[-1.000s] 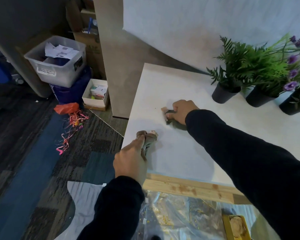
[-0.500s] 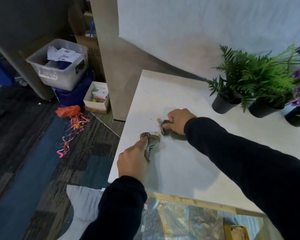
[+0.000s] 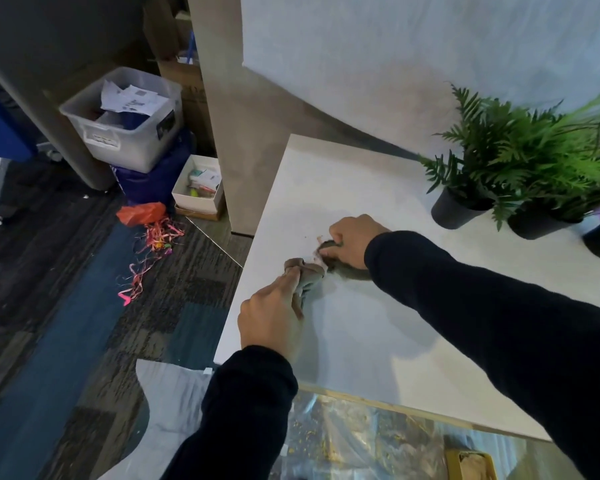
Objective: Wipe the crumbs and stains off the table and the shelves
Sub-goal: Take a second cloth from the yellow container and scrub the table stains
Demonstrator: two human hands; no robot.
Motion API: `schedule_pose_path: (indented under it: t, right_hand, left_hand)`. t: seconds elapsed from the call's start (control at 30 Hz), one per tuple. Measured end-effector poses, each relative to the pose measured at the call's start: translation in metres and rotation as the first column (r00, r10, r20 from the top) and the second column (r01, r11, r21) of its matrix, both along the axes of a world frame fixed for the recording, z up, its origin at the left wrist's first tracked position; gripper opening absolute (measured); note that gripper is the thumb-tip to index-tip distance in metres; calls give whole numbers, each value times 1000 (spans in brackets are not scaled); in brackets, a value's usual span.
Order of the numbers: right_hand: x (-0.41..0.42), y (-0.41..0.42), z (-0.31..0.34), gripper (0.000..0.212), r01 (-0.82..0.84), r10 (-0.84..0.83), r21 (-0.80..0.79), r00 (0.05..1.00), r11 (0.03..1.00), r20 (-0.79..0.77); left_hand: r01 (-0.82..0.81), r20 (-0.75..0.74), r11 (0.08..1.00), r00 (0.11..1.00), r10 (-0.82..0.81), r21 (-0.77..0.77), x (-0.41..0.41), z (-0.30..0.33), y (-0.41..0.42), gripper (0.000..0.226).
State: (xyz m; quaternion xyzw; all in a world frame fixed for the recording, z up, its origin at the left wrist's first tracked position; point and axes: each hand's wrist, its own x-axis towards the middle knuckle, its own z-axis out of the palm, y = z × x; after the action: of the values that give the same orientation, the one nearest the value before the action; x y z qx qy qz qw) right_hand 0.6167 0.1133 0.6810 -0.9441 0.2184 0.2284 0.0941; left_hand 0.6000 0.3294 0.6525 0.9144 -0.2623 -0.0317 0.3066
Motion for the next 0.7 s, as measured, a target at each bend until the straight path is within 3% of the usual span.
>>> schedule_pose_path:
  t: [0.13,0.27,0.53,0.7]
  right_hand:
    - [19,-4,5,35,-45,47,-65,998,997,30]
    - [51,-5,5,21,12,-1,-103,995,995,103]
    - [-14,12,5,40,9,-7,-20,998,1000,68]
    - [38,4,6,25,-22,34,-83,988,996,151]
  left_hand:
    - [-13,-20,1000,1000,13,19,1,2,-5,29]
    - [-15,-20,999,1000,16,31,0,2,-5,34]
    - [-39,-6,999,999,38,-9,0,-1,-4,32]
    - [-14,19,999,1000,13,42,1,-3,-5,31]
